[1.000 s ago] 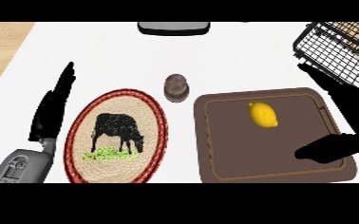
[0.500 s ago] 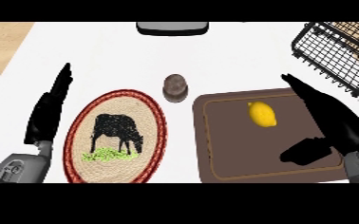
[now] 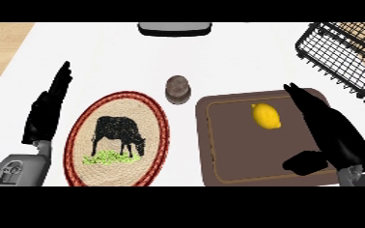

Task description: Pick the lemon from the tray and place it in the tiered basket

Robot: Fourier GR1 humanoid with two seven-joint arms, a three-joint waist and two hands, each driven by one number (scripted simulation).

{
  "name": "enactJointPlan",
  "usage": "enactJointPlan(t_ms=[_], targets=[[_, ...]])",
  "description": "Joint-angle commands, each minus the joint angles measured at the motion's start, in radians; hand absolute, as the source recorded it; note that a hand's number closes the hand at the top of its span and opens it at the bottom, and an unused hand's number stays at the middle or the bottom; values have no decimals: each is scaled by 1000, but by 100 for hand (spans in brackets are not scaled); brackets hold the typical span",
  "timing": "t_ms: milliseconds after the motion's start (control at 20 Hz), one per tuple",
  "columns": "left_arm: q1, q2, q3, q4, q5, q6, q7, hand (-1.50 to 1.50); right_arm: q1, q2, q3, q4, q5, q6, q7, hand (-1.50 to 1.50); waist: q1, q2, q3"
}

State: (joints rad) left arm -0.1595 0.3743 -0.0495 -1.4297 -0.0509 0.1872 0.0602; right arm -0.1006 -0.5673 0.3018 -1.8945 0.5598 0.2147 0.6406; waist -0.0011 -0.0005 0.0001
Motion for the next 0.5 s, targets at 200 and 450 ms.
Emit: enactJointPlan(t_ms=[200, 450], targets=[[76, -37, 34, -96, -48, -26, 16, 0, -16, 122, 2, 12, 145, 58, 5, -150, 4, 0, 0], [-30, -87, 49, 38, -69, -48, -3, 0, 5, 172, -29, 95, 199, 41, -58, -150, 0, 1, 0]])
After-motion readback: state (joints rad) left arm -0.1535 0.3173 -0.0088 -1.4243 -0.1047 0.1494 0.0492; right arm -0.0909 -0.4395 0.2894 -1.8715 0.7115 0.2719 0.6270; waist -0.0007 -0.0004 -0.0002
